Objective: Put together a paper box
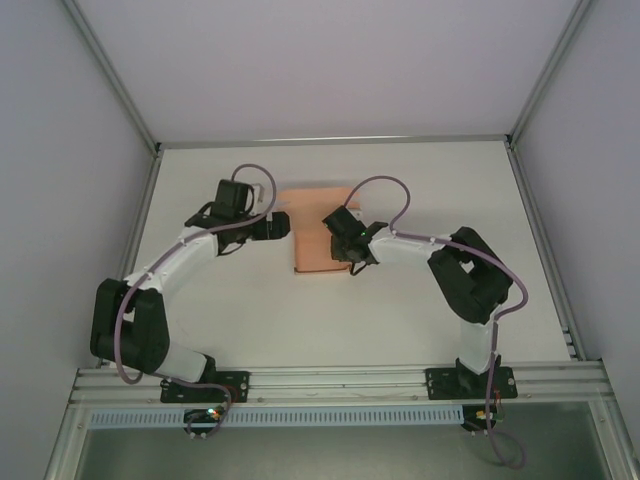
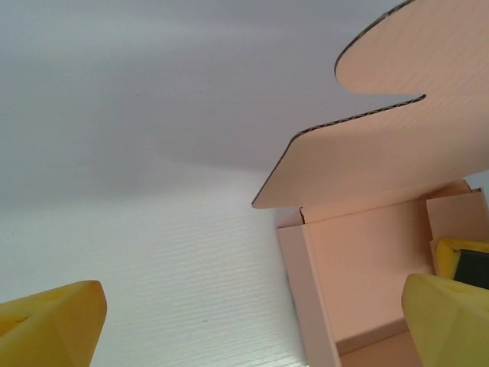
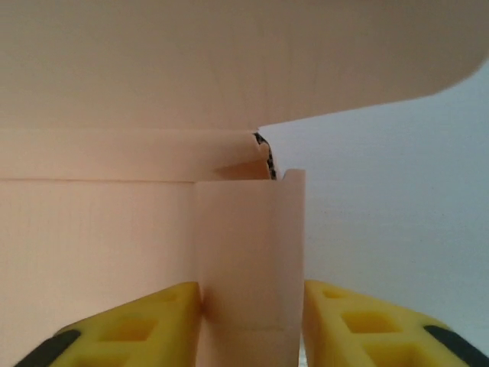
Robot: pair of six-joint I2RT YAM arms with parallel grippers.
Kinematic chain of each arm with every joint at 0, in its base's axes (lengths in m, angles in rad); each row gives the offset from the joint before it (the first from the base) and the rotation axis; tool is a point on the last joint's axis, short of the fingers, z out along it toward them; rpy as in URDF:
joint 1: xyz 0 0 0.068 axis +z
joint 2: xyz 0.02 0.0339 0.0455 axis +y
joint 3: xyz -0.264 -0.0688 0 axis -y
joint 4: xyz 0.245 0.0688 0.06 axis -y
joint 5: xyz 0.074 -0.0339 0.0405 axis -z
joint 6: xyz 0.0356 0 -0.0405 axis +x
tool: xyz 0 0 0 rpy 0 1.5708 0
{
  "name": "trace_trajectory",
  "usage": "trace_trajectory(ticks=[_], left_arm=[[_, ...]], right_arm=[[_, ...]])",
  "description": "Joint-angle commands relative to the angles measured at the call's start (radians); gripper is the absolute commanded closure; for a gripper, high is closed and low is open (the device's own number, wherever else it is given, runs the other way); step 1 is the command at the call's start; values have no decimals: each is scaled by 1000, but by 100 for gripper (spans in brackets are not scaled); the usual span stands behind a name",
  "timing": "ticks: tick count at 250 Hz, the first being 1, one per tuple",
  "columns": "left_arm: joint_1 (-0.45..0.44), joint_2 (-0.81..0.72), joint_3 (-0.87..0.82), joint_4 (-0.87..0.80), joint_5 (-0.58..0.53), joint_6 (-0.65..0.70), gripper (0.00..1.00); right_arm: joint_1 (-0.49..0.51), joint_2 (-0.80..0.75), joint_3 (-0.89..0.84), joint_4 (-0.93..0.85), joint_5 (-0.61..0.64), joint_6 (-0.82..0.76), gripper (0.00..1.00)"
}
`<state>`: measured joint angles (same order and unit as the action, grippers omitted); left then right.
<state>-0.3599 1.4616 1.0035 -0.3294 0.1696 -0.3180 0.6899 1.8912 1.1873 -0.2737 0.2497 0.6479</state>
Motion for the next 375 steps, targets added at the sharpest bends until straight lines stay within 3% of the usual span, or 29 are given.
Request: trace_trajectory(ticks=[1, 38, 57, 68, 89, 114, 169, 216, 261, 298, 375], left_arm=[[29, 17, 36, -10, 93, 145, 0], [40, 95, 143, -88, 178, 319, 0], [43, 132, 182, -111, 223, 397, 0], [45, 151, 203, -120, 237, 425, 0], [45, 185, 241, -150, 210, 423, 2], [47, 187, 205, -125, 216, 372, 5], [46, 96, 52, -7, 237, 281, 5], [47, 15, -25, 25, 207, 249, 3], [47, -44, -70, 30, 179, 234, 2], [47, -79, -99, 35, 164, 218, 0], [87, -190, -165, 36, 84, 153, 0]], right_arm=[[4, -103, 0, -48, 21, -25, 46], [-62, -230, -36, -24, 38, -184, 23], [-139, -281, -70, 58, -138, -334, 11], [-186, -291, -71, 76, -213, -381, 9], [-252, -279, -25, -17, -333, -389, 17], [-236, -266, -59, -33, -383, -333, 24], [-199, -177, -100, 60, -386, -189, 43], [-152, -72, -44, 11, -347, -170, 47], [-144, -24, -19, -7, -244, -146, 67], [-142, 23, 6, -33, -225, -140, 92], [-137, 71, 28, -126, -175, -183, 90]])
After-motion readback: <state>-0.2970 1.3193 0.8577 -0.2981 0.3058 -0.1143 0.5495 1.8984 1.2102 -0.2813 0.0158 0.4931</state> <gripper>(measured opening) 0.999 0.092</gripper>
